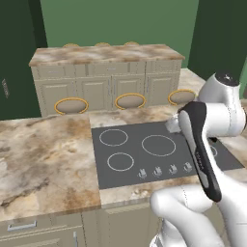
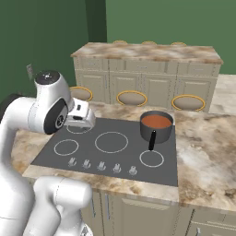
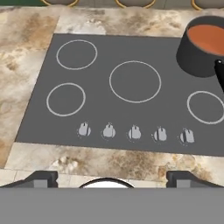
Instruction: Retrieve the chicken drumstick from the fridge and place it on the saucepan with marinade on the stove.
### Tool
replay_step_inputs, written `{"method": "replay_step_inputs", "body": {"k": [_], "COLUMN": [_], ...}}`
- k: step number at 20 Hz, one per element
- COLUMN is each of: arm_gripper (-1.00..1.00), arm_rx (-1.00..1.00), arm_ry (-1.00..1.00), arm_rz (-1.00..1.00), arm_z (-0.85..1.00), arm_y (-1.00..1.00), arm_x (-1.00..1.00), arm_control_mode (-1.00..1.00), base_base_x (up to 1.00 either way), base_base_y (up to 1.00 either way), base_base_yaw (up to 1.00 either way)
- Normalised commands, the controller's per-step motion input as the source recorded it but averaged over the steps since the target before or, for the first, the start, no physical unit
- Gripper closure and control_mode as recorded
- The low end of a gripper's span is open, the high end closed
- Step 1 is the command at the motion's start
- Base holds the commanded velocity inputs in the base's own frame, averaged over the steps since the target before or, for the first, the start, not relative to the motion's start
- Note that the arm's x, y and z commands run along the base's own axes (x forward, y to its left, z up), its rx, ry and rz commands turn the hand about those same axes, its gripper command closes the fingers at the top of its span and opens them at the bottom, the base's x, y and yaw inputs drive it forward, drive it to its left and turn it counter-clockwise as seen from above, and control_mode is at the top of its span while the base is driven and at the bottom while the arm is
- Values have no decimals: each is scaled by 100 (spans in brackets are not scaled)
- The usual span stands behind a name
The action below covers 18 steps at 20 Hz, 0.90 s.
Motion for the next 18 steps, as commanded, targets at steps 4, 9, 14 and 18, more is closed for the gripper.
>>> {"method": "replay_step_inputs", "body": {"k": [4, 9, 14, 18], "arm_gripper": [-100, -100, -100, -100], "arm_rx": [0, 0, 0, 0], "arm_ry": [-10, -17, -11, -2], "arm_rz": [0, 0, -1, 0], "arm_z": [-12, -15, -17, 0], "arm_y": [0, -1, 0, 0], "arm_x": [-33, -34, -13, 0], "arm_control_mode": [-100, -100, -100, 100], "base_base_x": [0, 0, 0, 0], "base_base_y": [0, 0, 0, 0], "base_base_yaw": [0, 0, 0, 0]}}
